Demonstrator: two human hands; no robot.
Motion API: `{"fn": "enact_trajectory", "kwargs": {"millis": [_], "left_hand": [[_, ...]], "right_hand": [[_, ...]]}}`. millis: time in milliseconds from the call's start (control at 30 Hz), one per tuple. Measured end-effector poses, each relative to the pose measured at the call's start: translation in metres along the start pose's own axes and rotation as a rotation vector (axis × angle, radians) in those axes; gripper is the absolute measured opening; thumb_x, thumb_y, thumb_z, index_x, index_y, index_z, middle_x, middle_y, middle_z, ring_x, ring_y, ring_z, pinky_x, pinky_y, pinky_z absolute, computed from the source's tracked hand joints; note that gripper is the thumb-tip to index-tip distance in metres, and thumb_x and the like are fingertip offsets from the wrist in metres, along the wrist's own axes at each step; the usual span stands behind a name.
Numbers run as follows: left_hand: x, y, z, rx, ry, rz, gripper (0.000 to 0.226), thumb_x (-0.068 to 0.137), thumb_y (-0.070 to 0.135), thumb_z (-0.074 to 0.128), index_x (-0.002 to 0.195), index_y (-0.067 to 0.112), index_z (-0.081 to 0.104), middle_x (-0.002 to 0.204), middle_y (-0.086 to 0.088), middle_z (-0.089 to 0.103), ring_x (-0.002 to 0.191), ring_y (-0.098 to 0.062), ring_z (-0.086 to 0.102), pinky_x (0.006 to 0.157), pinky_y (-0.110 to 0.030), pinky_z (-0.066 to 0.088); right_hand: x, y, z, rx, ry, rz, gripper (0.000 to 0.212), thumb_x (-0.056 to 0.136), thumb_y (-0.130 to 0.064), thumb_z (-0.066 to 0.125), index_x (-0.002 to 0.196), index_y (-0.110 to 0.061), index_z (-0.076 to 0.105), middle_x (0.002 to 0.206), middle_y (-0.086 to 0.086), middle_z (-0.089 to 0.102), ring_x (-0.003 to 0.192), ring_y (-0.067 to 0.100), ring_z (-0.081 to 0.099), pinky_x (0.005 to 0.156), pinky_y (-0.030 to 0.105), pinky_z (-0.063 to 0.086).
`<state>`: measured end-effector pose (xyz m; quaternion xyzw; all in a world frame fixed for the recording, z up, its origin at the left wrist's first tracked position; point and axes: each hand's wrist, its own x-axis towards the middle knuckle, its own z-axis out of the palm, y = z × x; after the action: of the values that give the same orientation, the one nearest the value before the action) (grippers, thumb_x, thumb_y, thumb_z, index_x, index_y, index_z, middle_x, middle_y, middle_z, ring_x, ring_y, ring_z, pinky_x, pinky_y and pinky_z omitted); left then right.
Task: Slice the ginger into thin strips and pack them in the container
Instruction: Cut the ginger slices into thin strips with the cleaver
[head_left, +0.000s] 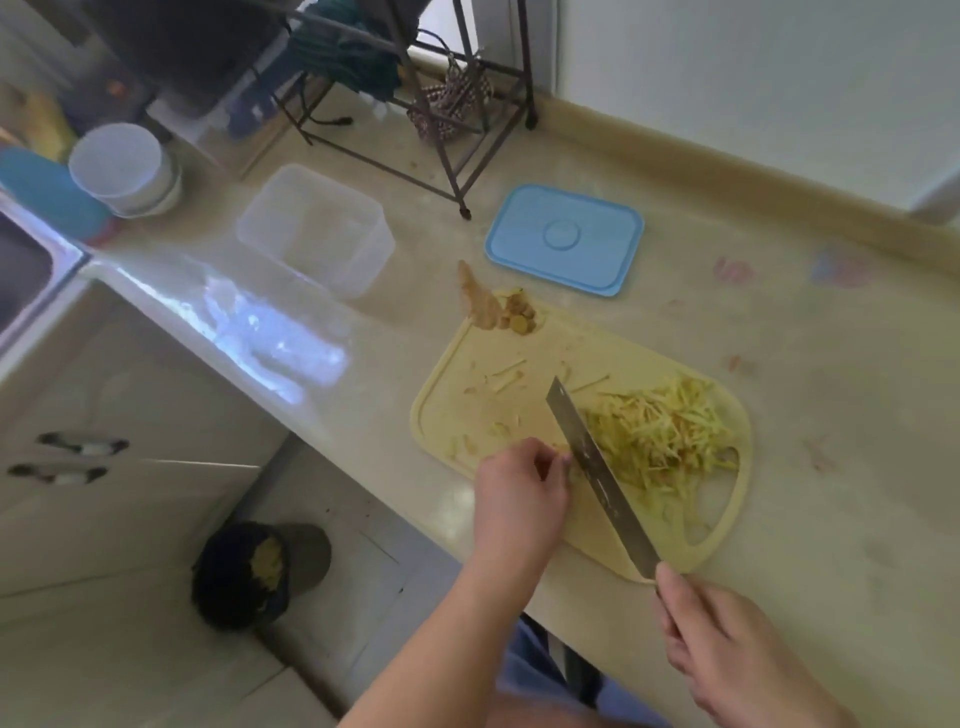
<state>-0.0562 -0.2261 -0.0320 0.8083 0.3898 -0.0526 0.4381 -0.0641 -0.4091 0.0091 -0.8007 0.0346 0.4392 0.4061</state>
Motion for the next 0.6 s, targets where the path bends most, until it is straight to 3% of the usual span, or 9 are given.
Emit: {"fn": "enact_trajectory", "kwargs": {"millis": [133,300,467,600], "left_hand": [[-0.004,-0.009,0.008,-0.029,0.143,0.123,0.008,0.088,0.02,0.075,0.081,0.022,0.071,0.073,0.014,0.064,0.068,0.003,0.056,0.062,-0.006,0.039],[-0.006,-0.016,0.011,0.089,0.167,0.274,0.009,0.088,0.01,0.071,0.09,0.013,0.079,0.08,0.007,0.068,0.068,0.002,0.052,0.067,0.001,0.035],[-0.001,-0.002,0.001,-0.001,0.025,0.056,0.014,0.087,0.014,0.066,0.08,0.023,0.074,0.07,0.017,0.065,0.07,0.006,0.059,0.061,-0.004,0.04],[0.0,0.001,0.0,-0.04,0.027,0.017,0.017,0.086,0.016,0.07,0.074,0.028,0.068,0.067,0.015,0.064,0.067,0.01,0.058,0.057,-0.004,0.04]], "right_hand": [[0.004,0.006,0.001,-0.044,0.035,-0.055,0.048,0.097,-0.045,0.037,0.06,-0.017,0.05,0.041,-0.003,0.048,0.036,0.001,0.039,0.048,0.018,0.028],[0.003,0.005,0.006,-0.079,0.076,-0.112,0.048,0.094,-0.046,0.033,0.057,-0.017,0.044,0.043,-0.004,0.048,0.04,0.007,0.043,0.052,0.026,0.034],[-0.004,0.006,0.01,-0.041,0.124,-0.128,0.054,0.082,-0.07,0.026,0.058,-0.029,0.052,0.042,0.0,0.046,0.039,0.009,0.04,0.047,0.022,0.03],[-0.011,0.008,0.012,-0.106,0.188,-0.161,0.054,0.082,-0.068,0.021,0.068,-0.023,0.048,0.045,0.002,0.048,0.044,0.012,0.042,0.053,0.029,0.037]]}}
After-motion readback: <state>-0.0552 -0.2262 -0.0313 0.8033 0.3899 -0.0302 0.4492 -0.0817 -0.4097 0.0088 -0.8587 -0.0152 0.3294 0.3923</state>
